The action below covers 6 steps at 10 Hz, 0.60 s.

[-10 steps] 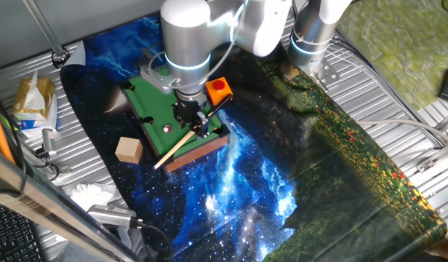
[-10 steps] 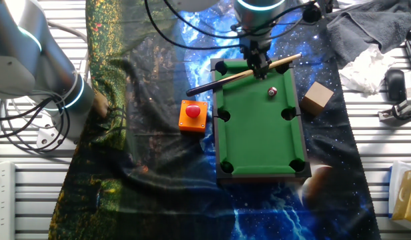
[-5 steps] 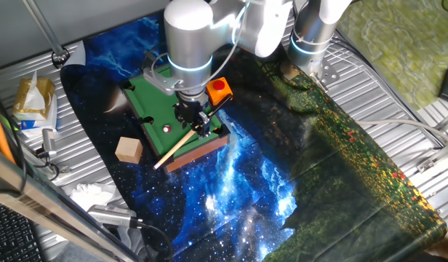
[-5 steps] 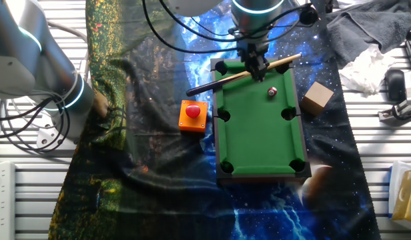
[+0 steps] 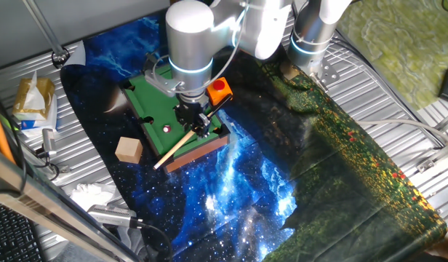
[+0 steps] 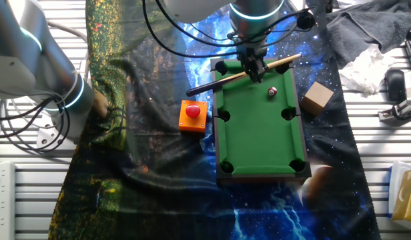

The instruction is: Hit the pool ball

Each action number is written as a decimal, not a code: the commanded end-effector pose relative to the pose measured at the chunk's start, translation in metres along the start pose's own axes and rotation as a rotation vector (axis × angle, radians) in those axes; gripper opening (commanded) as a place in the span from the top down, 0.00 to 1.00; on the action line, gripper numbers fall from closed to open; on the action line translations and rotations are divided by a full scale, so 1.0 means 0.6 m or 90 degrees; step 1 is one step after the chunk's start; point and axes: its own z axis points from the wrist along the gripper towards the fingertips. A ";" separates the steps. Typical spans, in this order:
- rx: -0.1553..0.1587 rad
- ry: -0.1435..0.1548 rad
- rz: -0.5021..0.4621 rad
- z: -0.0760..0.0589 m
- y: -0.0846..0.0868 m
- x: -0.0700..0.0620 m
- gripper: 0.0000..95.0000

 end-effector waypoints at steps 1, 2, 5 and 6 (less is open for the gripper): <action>0.004 0.001 0.004 0.000 -0.002 0.001 1.00; 0.007 0.002 0.007 0.000 -0.002 0.001 1.00; 0.008 0.007 0.011 -0.003 -0.003 0.000 1.00; 0.006 0.011 -0.007 -0.008 -0.007 -0.001 1.00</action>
